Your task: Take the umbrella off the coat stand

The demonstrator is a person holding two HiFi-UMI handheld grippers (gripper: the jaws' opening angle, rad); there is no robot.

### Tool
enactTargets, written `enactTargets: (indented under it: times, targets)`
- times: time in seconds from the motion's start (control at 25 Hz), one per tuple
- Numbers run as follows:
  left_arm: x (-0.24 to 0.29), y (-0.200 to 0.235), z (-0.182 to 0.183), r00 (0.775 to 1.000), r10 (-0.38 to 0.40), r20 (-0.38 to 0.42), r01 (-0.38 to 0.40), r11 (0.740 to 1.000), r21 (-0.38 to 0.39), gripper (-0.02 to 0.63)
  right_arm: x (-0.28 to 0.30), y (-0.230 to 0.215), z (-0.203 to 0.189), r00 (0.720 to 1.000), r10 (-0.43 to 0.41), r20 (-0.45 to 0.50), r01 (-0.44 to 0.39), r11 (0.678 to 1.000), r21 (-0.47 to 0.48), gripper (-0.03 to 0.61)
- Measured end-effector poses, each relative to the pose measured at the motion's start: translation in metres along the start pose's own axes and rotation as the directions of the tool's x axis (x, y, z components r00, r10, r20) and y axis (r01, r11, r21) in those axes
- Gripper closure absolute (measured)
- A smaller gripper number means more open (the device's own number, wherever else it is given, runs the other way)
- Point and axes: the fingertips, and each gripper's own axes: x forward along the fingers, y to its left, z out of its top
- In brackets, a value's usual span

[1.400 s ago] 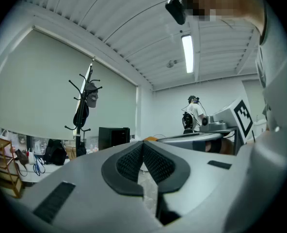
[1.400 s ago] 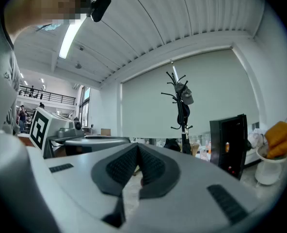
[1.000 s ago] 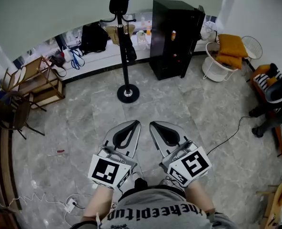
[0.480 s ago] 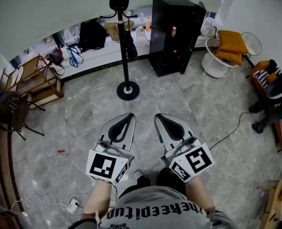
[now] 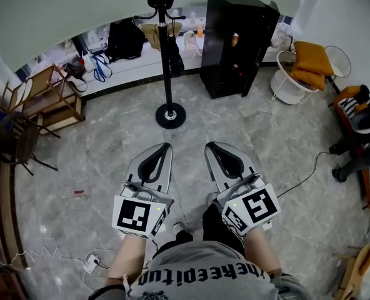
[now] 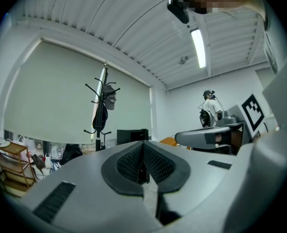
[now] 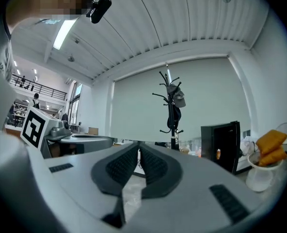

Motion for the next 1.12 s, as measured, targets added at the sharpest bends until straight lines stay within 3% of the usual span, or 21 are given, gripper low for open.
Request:
enactTargets:
  times: [0.64,1.12]
  targets:
    - [0.087,0.012,-0.003,0.987,0.158,-0.011,-0.158,0.987,0.007,0.598,0.048,-0.090,0.001,0.993,0.115,-0.012,-0.115,0.993,-0.019,0.568]
    - [0.148,-0.006,0.002,0.965,0.260,0.011,-0.260,0.965,-0.002,0.598,0.057,-0.155,0.006,0.975,0.221,0.009,-0.221,0.975,-0.008,0.566]
